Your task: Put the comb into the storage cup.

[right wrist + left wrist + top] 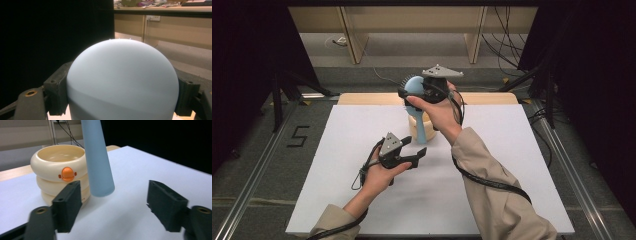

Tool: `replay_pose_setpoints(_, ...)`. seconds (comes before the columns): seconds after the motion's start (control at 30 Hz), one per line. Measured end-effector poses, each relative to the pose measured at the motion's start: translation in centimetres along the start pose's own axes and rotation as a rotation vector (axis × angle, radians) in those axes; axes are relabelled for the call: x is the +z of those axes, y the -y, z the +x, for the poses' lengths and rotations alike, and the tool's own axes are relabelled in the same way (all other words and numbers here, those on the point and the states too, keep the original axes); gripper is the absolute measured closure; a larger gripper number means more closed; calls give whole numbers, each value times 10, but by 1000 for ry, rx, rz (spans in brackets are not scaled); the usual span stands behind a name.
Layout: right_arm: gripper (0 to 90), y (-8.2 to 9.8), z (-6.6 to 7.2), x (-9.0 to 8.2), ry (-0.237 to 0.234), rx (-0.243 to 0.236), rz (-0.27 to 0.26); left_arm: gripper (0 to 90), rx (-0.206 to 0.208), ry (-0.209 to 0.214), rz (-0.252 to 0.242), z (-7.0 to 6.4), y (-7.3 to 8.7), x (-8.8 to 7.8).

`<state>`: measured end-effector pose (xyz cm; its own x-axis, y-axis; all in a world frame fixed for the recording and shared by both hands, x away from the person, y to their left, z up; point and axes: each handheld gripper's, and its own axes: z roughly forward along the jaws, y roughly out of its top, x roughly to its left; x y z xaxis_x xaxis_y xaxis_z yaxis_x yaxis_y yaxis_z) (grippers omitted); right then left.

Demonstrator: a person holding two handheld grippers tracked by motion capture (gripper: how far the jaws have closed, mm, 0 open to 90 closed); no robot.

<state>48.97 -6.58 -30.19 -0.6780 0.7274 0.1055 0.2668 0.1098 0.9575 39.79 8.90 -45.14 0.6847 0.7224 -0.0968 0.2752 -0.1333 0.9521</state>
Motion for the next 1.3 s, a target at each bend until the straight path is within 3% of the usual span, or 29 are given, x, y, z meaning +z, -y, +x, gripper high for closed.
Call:
replay_pose_setpoints(0.07,207,0,-1,0,4,-1,-4,240,33,-1,24,-1,1,-3)
replay_pose_setpoints(0.17,207,0,-3,-1,13,-1,-12,207,51,-7,51,0,5,-10)
replay_pose_setpoints(0.33,207,1,-6,-3,26,5,-24,155,31,-17,73,5,9,-23)
replay_pose_setpoints(0.57,207,0,-12,-6,45,9,-35,55,48,-61,82,15,11,-38)
replay_pose_setpoints(0.83,207,-1,-18,-8,60,15,-45,1,75,-91,92,22,16,-49)
replay_pose_setpoints(1.3,207,-3,-26,-12,89,27,-81,0,68,-127,105,28,24,-57)
